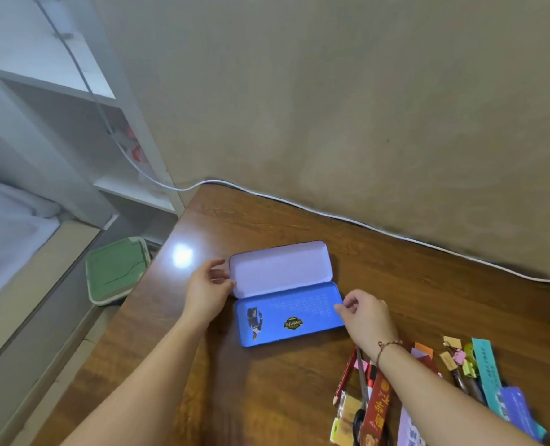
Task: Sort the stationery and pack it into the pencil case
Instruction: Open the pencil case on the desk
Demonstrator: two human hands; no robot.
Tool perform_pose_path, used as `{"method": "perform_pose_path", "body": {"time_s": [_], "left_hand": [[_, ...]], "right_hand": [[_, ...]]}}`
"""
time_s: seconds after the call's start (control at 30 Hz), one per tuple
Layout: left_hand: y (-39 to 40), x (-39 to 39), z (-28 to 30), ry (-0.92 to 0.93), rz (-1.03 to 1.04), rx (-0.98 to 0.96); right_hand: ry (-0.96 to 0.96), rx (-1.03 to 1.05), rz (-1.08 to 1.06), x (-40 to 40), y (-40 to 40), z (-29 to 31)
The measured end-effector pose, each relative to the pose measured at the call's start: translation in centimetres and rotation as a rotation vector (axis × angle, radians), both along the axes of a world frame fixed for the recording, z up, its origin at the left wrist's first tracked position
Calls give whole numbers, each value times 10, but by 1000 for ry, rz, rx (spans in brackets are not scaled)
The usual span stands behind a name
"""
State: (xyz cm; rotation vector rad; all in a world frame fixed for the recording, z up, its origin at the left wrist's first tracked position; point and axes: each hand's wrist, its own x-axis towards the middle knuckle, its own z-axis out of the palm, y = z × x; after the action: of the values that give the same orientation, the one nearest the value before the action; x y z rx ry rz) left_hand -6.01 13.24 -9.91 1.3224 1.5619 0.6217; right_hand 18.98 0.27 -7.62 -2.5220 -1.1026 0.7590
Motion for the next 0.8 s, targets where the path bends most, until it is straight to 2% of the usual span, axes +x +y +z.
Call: {"method": "perform_pose_path", "body": {"time_s": [0.13, 0.27, 0.5, 0.8], "left_hand": [[-8, 10, 1, 34, -127, 107], [-20, 5, -6, 188, -224, 329], [-31, -4, -15, 382, -505, 512], [-25, 2, -9, 603, -547, 610]], "right_hand": [[-66, -68, -22, -1, 13, -1], [-86, -151, 31, -1, 19, 1], [-201, -267, 158, -1, 24, 4], [-227, -261, 196, 0, 28, 12]]}}
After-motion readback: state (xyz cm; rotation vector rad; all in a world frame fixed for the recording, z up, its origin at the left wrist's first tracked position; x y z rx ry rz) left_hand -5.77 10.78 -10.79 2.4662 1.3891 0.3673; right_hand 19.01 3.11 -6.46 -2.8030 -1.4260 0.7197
